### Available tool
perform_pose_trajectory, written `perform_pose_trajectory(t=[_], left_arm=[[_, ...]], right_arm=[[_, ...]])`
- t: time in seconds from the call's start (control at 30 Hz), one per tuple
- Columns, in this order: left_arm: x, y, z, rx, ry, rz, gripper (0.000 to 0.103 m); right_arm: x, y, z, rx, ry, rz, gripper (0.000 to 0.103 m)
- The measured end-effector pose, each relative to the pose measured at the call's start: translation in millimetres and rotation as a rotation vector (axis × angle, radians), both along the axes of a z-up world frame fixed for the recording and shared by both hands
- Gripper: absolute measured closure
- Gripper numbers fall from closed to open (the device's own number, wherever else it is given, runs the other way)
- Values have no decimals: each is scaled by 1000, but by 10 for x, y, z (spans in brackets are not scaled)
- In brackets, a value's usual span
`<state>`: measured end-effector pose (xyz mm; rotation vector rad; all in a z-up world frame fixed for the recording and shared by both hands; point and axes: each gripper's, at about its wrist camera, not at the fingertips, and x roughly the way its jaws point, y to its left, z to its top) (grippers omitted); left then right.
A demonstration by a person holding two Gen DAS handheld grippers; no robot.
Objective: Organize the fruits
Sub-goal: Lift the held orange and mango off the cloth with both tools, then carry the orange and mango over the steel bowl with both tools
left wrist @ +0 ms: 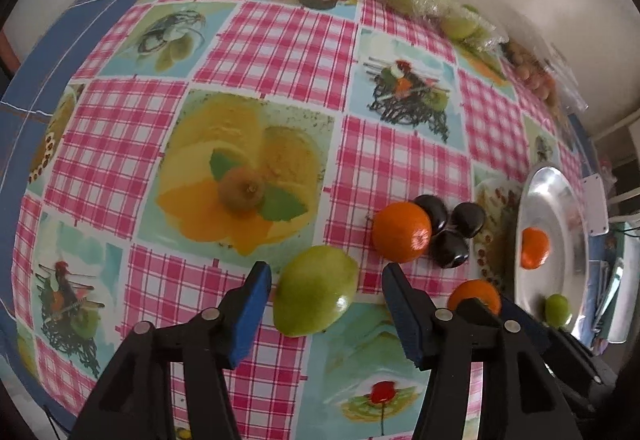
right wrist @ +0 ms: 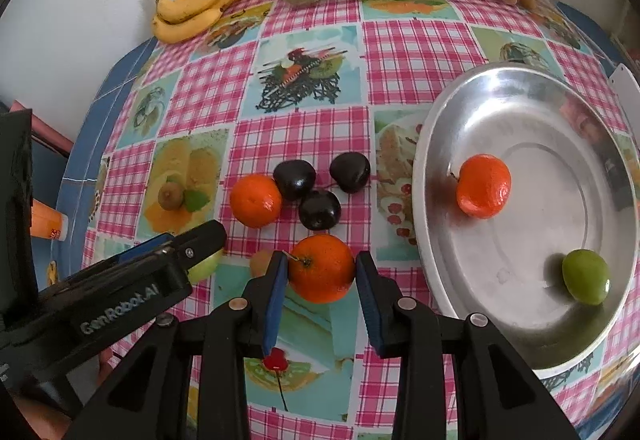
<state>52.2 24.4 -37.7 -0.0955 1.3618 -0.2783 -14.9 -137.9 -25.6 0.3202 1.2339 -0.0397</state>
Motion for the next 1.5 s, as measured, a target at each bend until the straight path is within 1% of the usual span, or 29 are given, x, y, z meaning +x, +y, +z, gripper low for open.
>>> perform_pose_trajectory(t=[0.13, 0.23, 0.3, 0.43, 0.53, 0.7, 0.83, 1.0, 1.17, 1.37, 1.5], left_arm=[[11, -30, -77, 27, 13, 7, 43], [4, -81, -138, 34, 16, 0, 53], [-13, -112, -139, 62, -1, -15, 58], [-10, -96, -142, 46, 3, 5, 58], [-8, -30, -136, 58, -1, 17, 58], [11, 39, -114, 46, -3, 37, 59], [-2, 82, 15, 23, -27, 47, 59], [-36, 158, 259, 9, -99, 49, 59], [-64, 101, 418, 13, -136, 51, 59], [-100, -36, 430, 26, -149, 20, 59], [-131, -164, 438, 22, -152, -13, 59]], right_arm=[[-14, -29, -14, 8, 4, -9, 67], [-17, -37, -41, 10, 15, -11, 67], [-21, -40, -63, 11, 24, -14, 67], [-31, -51, -59, 17, 23, -18, 67], [-37, -52, -36, 24, 13, -17, 67], [-43, -43, -15, 35, 8, -15, 67], [-46, -43, 10, 46, 1, -17, 67], [-87, -71, 104, 58, -29, -25, 67], [-125, -127, 236, 40, -66, -48, 67], [-138, -232, 275, 52, -68, -77, 67], [-151, -378, 290, 32, -63, -117, 67]])
